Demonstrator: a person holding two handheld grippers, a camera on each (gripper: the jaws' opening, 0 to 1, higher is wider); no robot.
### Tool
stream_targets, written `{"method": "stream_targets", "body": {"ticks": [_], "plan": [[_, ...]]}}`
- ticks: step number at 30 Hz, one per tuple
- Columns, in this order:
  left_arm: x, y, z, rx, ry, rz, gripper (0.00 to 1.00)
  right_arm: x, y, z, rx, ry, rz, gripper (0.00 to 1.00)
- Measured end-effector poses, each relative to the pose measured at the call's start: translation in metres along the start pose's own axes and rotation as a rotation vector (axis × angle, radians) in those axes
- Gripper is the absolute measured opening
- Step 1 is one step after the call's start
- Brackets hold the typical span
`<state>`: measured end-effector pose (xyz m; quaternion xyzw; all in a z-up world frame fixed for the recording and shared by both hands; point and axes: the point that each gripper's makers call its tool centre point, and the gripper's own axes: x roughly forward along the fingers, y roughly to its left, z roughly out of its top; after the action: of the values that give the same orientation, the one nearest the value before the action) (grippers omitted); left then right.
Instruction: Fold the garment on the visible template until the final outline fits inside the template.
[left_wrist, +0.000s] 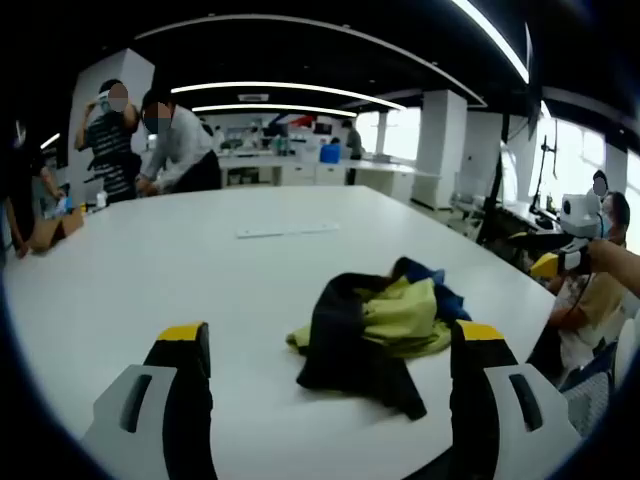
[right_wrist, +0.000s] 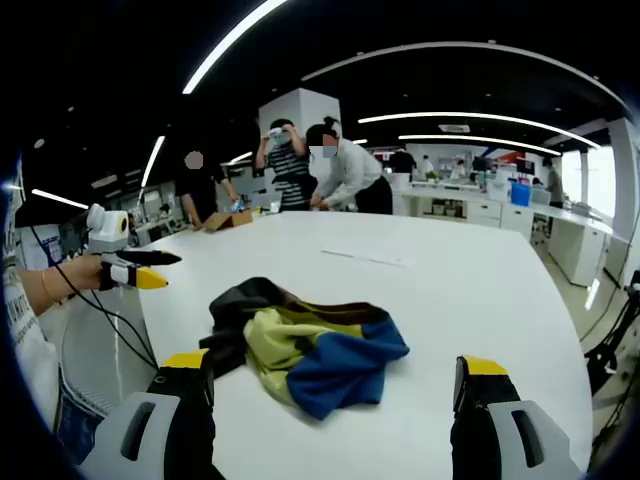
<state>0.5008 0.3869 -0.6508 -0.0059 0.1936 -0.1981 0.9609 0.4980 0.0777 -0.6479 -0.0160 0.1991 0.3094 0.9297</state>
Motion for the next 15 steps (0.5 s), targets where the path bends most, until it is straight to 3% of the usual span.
{"method": "stream_targets", "body": {"ticks": [15], "plan": [[-0.0007, -0.0074, 0.0062, 0.025, 0.002, -0.006, 0.99, -0.0035, -0.0021, 0.0025, -0.002, -0.003, -0.006, 0.99]]}}
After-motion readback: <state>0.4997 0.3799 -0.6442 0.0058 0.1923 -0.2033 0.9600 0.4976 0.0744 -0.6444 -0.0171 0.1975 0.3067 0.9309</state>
